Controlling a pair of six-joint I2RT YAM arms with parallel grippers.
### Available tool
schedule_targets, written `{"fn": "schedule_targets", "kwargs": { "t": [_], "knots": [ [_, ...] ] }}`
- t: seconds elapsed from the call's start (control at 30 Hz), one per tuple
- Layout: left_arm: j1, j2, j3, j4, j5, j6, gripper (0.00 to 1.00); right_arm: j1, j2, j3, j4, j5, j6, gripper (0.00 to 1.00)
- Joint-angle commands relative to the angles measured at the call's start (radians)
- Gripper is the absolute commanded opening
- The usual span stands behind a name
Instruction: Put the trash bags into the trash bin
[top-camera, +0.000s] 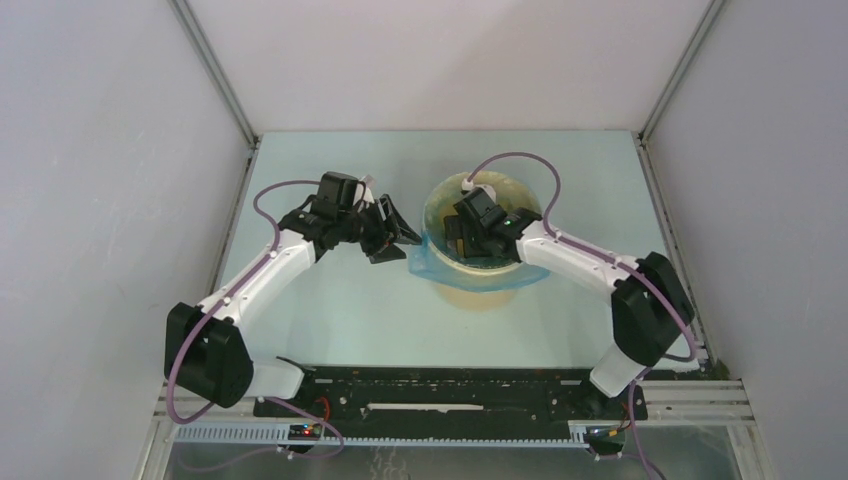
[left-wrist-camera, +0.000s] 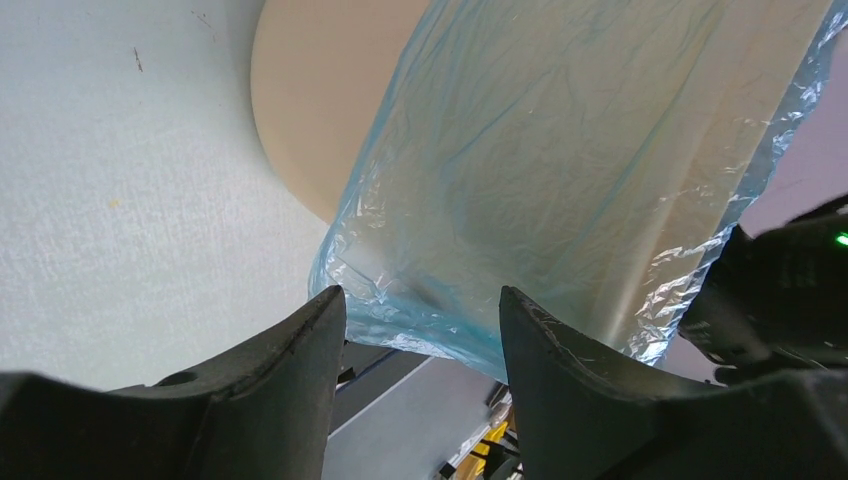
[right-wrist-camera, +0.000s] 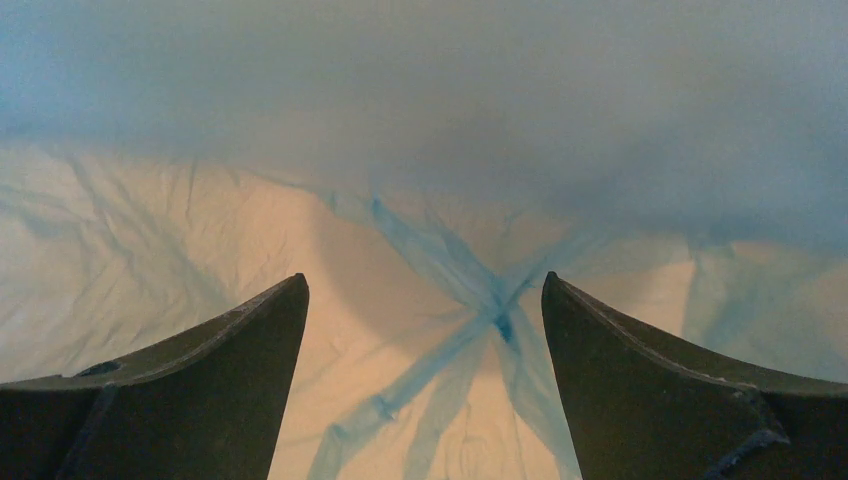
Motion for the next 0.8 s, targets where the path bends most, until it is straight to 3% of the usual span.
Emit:
{"fn": "schedule_targets", "kwargs": {
  "t": [0.0,0.4,0.77],
  "knots": [
    [-0.008,-0.002,0.03,0.013,0.033,0.017,0.63,0.016,0.05,-0.018,0.131,0.031,0.025,0.95],
    [-0.016,-0.008,0.025,0.012,0.035,0.018,0.64,0.024,0.06,-0.149,0.325,0.019,0.01,0.96],
    [-0.029,-0.011,0.024,0.018,0.024,0.01,0.64,0.016,0.095,-0.168,0.336,-0.028,-0.012,0.97]
  ]
}}
